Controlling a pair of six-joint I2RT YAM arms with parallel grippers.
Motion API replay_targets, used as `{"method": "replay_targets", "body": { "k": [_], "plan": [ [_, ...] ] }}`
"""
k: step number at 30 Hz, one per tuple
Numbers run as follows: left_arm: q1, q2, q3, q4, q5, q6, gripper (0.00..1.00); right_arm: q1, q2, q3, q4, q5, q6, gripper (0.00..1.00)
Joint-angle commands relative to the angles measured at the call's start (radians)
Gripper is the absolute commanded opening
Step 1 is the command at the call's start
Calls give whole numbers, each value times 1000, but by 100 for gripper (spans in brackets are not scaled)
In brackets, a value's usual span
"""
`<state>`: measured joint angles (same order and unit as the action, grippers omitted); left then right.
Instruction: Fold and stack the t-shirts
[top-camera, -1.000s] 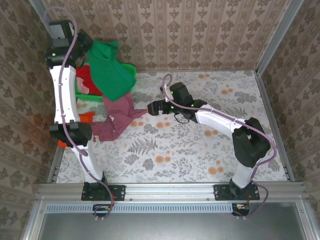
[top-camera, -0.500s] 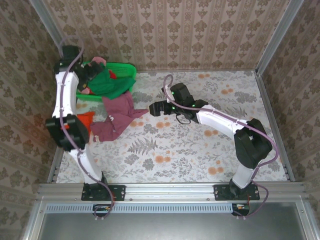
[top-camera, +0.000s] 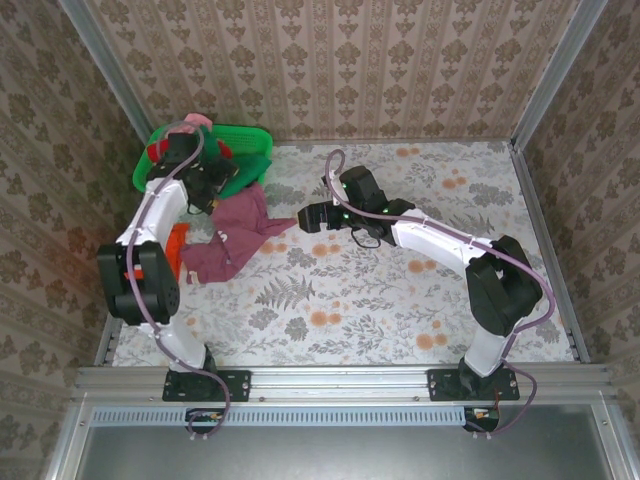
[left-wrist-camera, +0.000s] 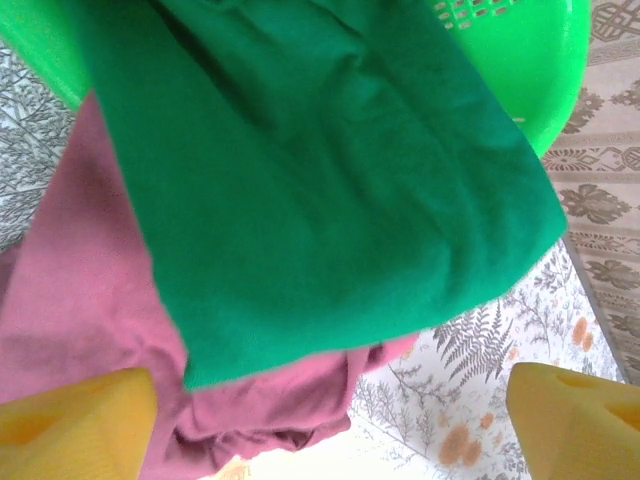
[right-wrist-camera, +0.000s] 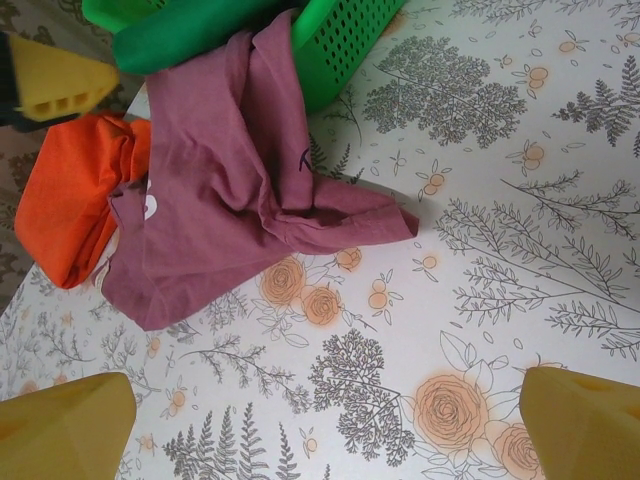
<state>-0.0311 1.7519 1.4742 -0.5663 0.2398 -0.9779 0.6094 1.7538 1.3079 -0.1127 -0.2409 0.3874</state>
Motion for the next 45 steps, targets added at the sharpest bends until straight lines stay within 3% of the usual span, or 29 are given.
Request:
{"method": "replay_targets", "body": {
  "k": [1,2,4,8,17,20,22,25,36,40,45],
  "plan": [
    [10,54,73,47,29,-64,71,0,-17,1,-13,1,-26,100],
    [10,66,91,41,30,-65,62,0,-22,-5,-14,6,-28,100],
    [11,83,129,29,29,-65,34,-2,-32,-15,-14,17,-29,100],
    [29,107,175,25,25,-60,0,-8,-46,-29,-14,26,-29,100],
    [113,265,475,-83,-37,-2,0,-9,-42,-27,-20,8,-28,100],
    [132,353,577,-167,-47,24,19,-10,-44,-26,-21,4,-28,100],
    [135,371,599,-194,-43,53,55,-10,-47,-21,-28,0,-36,100],
    [121,285,512,-159,-47,90,99,-10,-55,-28,-33,5,-40,100],
    [45,-192,-110,-56,-116,243,100,-9,-8,-19,8,-36,-13,100],
    [1,-242,-289,3,-91,205,100,-9,0,-4,6,-43,-18,100],
    [-59,-194,-384,50,-90,167,100,-9,-15,-17,1,-36,-25,100]
  ]
}}
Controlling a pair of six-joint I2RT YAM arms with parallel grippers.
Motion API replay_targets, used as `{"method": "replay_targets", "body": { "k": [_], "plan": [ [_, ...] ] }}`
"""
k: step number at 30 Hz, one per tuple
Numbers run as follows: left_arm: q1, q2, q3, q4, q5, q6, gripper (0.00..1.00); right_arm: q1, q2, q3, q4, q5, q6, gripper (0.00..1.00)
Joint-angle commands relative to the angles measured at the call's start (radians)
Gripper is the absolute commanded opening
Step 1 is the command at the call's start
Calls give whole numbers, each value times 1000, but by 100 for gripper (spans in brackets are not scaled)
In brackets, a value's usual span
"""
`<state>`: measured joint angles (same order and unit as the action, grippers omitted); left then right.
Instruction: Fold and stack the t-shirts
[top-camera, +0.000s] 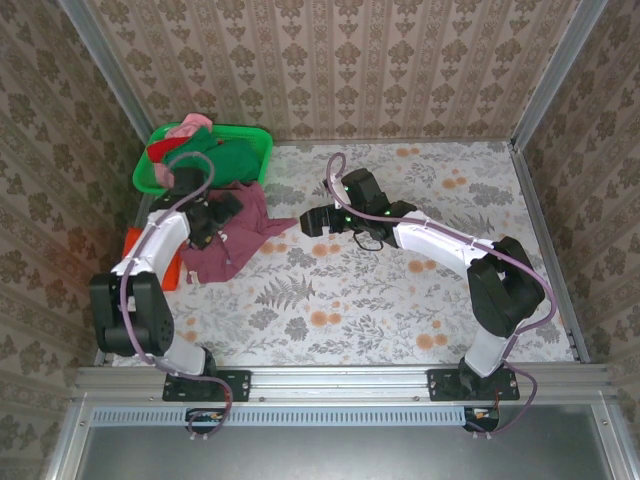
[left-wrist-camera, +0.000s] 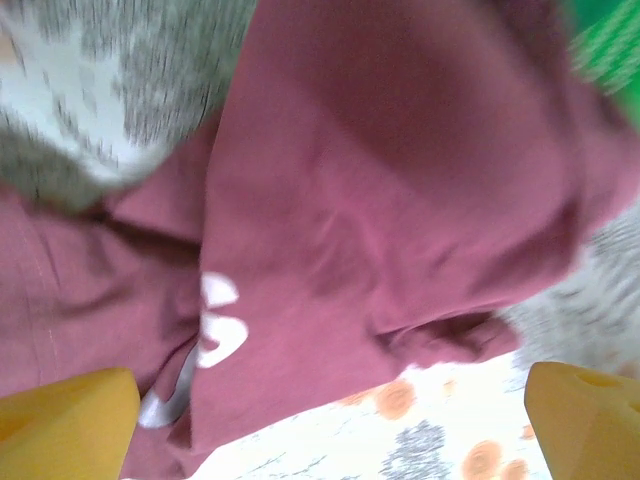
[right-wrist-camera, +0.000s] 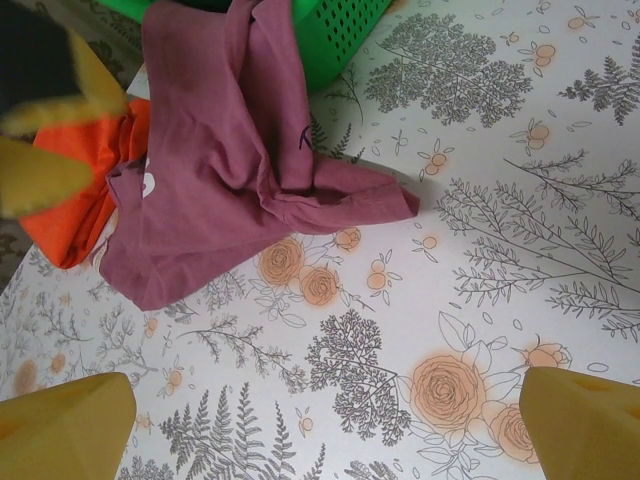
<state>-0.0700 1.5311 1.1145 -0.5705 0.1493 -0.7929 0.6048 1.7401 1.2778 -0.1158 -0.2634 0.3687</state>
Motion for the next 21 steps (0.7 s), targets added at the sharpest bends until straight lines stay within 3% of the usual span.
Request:
{"method": "replay_targets", "body": {
  "k": [1,4,6,8,10,12,15,21],
  "plan": [
    [-28,51,-35,61,3,-29,100,-5,-6,8,5,-12,-5,100],
    [-58,111,-48,68,-8,-80,98,-5,-15,-4,7,-11,-9,100],
    [-74,121,-53,87,-9,-108,86,-6,-20,-11,9,-8,-10,100],
    [-90,119,-44,88,-23,-121,66,-9,-24,-15,13,-7,-11,100],
    [-95,111,-23,63,-38,-138,28,-12,-25,-17,16,-8,-12,100],
    [-101,81,4,36,-50,-132,4,-17,-27,-15,19,-11,-15,100],
    [-127,10,83,-31,-100,-79,0,-25,-36,-19,17,-10,-23,100],
    [-190,-112,323,-188,-178,51,0,-57,-128,-98,18,189,-13,100]
  ]
}}
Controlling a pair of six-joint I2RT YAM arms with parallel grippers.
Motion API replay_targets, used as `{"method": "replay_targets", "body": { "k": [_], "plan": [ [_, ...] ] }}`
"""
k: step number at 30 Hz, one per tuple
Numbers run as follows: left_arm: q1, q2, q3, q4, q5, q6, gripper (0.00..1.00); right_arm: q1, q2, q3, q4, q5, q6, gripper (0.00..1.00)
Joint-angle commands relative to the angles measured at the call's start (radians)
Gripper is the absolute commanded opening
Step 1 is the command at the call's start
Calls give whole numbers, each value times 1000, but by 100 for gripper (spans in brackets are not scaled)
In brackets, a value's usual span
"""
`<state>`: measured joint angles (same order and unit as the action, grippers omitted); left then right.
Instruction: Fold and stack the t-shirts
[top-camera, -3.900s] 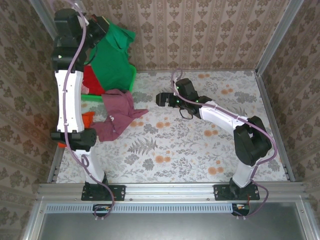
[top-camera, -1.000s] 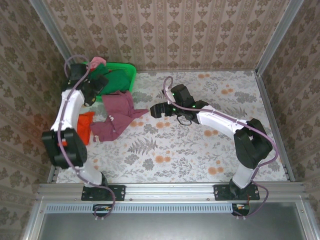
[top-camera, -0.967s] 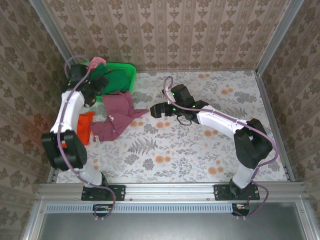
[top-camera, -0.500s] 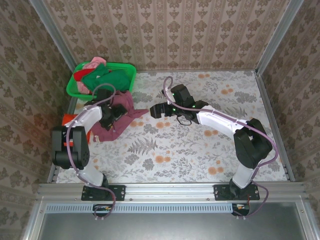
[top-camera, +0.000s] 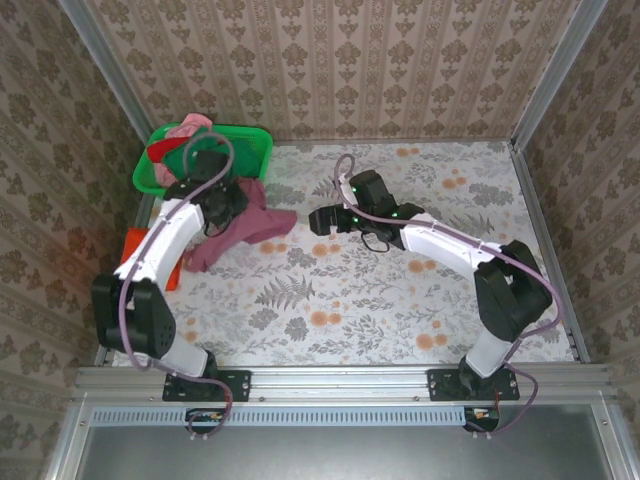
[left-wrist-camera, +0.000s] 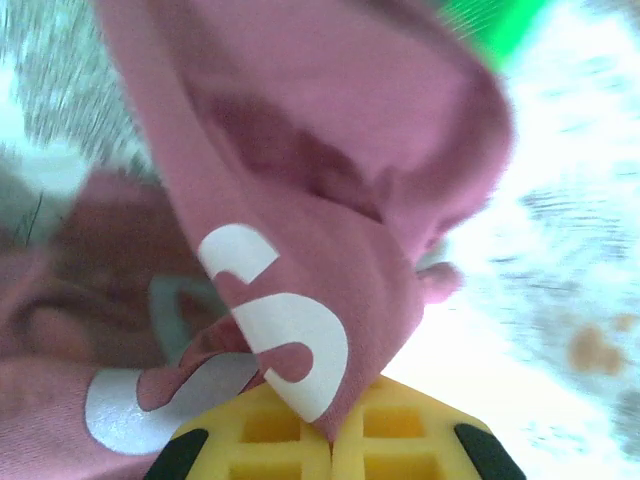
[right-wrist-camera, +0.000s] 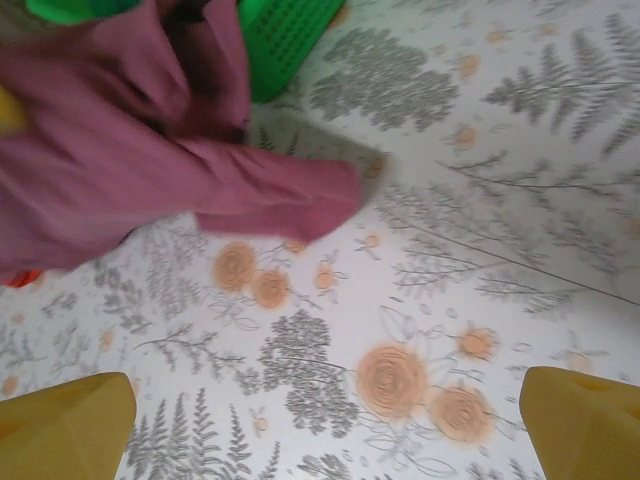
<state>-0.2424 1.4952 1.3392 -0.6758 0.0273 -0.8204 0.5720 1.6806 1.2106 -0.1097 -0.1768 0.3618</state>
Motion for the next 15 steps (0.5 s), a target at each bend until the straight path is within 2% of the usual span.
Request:
{"method": "replay_targets", "body": {
  "k": [1,6,15],
  "plan": [
    [-22,-89,135,-82,-44,87,0,-39,-81,-50,15,106,10,100],
    [-66,-104,318,-74,12,110,0,-81,-132,-136,55,93,63,100],
    [-260,-37,531,-68,20,68,0,-103,-273,-253,52,138,71,100]
  ]
}}
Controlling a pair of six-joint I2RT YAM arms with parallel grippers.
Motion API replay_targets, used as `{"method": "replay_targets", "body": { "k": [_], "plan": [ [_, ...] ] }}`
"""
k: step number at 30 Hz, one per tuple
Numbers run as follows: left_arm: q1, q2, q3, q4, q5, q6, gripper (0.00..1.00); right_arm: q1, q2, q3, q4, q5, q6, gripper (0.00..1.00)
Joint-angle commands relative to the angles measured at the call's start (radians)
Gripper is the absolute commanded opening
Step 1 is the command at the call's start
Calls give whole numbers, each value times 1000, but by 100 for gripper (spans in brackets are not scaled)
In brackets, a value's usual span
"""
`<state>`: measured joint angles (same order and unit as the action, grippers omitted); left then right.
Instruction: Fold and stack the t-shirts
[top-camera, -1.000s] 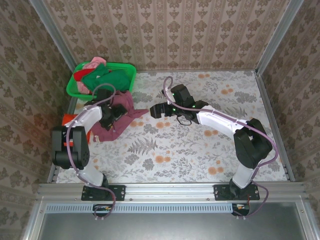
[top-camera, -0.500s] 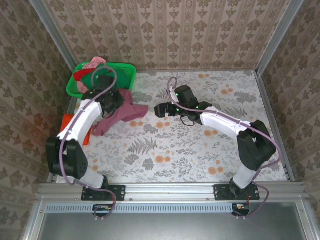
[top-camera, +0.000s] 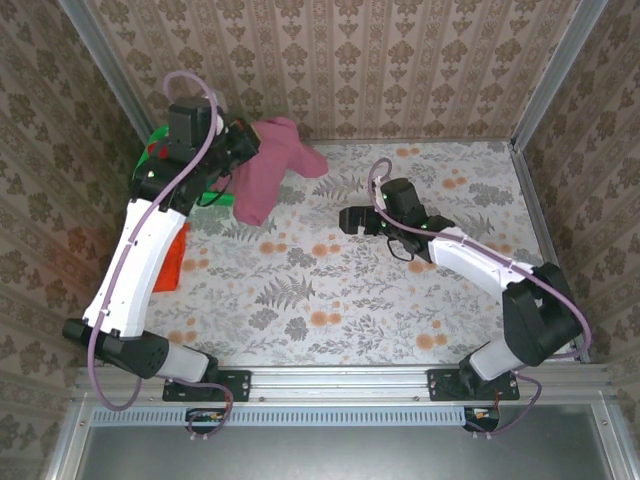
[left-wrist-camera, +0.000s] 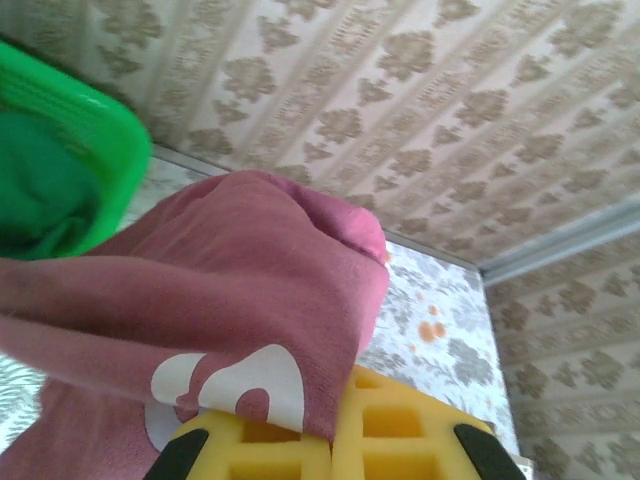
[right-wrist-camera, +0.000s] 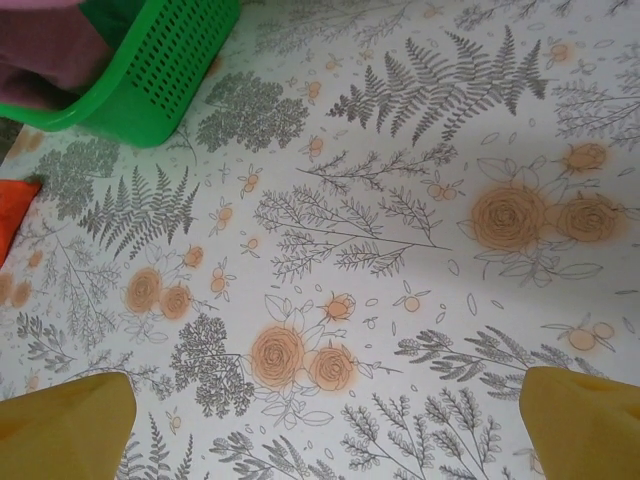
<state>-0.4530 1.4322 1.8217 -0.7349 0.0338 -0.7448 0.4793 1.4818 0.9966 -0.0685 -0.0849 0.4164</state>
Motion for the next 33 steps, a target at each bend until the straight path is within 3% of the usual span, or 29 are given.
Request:
{"method": "replay_targets", "body": {
  "k": [1,10,19,26,33],
  "plan": [
    [-66,37,56,-5,16,-10,0,-16,-83,-62,7,59,21,100],
    [-185,216,27,72,88,-63,0,-116,-339,-262,-78,137,102,100],
    [-240,485,90,125,224,-91,0,-186,-457,-336,-175,117,157,100],
    [-230,550,77,105,276,-87,0,-203,-433,-313,-233,70,209,100],
    [-172,421,-143,111,251,-102,0,-204,-234,-224,-188,-63,109,98]
  ]
}}
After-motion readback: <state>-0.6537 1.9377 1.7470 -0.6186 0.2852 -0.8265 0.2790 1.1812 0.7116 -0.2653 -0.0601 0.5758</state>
